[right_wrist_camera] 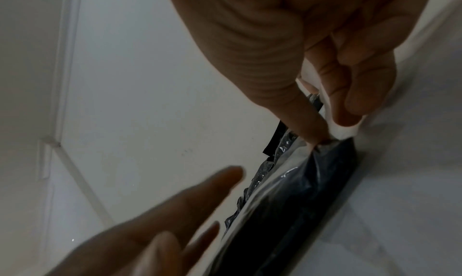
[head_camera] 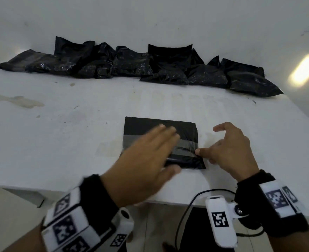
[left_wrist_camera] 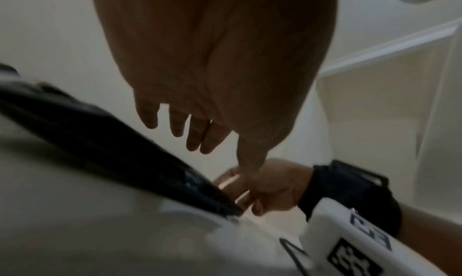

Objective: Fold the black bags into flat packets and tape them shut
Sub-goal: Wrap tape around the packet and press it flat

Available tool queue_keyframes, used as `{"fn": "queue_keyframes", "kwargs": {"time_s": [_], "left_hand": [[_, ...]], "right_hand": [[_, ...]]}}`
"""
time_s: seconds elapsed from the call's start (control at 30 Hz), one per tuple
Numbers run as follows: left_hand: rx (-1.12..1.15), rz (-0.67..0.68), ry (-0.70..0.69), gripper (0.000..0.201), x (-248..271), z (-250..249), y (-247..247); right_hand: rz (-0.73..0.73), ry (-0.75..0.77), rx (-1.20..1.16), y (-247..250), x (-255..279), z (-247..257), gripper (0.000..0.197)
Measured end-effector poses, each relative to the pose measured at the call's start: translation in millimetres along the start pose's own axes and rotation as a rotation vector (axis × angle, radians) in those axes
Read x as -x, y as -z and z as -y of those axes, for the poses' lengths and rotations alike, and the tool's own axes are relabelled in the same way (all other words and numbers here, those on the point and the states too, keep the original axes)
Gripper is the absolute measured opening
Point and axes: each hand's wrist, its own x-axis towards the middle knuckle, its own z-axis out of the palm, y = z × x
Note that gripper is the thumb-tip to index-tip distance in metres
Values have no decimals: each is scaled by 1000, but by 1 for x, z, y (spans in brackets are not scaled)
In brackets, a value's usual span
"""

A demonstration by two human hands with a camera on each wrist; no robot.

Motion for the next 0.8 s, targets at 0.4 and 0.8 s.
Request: {"fn": "queue_keyframes", "kwargs": {"time_s": [0.4,0.8], "left_hand": [[-181,262,141,96,15,12,-18],[-36,304,289,103,33,39,-12]], "right_hand": [[39,3,49,-1,-1,2,79],[43,-27,53,-3,2,7,81]]}}
